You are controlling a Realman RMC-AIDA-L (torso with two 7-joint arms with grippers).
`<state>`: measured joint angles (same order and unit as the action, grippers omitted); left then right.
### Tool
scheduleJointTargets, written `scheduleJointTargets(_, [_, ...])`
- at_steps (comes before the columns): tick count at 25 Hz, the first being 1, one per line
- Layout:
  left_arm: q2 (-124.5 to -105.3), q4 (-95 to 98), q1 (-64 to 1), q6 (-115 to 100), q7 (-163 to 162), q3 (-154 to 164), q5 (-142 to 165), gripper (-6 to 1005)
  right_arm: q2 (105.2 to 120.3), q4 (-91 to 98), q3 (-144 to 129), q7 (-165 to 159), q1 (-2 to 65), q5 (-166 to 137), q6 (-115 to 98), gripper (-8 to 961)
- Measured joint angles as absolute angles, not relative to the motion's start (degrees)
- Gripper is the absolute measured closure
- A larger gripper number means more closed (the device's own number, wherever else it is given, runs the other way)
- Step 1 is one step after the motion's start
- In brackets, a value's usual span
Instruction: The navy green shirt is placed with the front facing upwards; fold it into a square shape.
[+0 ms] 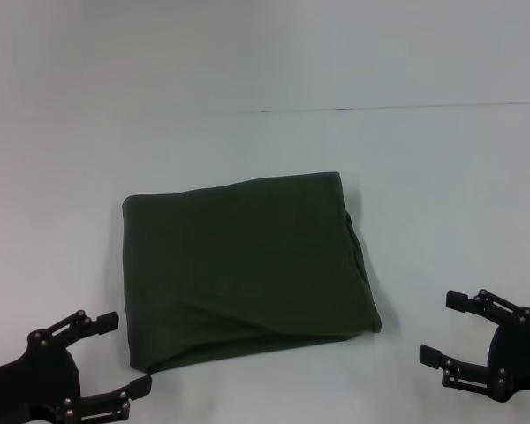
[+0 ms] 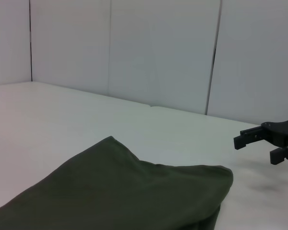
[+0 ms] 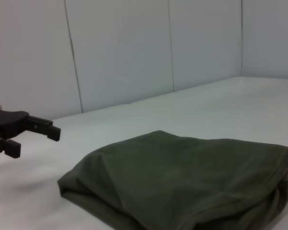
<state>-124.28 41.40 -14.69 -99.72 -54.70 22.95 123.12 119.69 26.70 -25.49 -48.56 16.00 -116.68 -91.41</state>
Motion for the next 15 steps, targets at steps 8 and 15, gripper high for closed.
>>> scheduleJointTargets(8, [-124.18, 41.6, -15.1, -99.6, -54.9, 23.0, 123.1, 54, 119.76, 26.6, -25.2, -48.4, 16.3, -116.6, -91.5, 26])
scheduleJointTargets(15, [-124.18, 41.7, -15.2, -99.4, -55.2, 22.9, 123.1, 54, 119.77, 26.6, -25.1, -48.4, 16.6, -116.4, -91.7, 26])
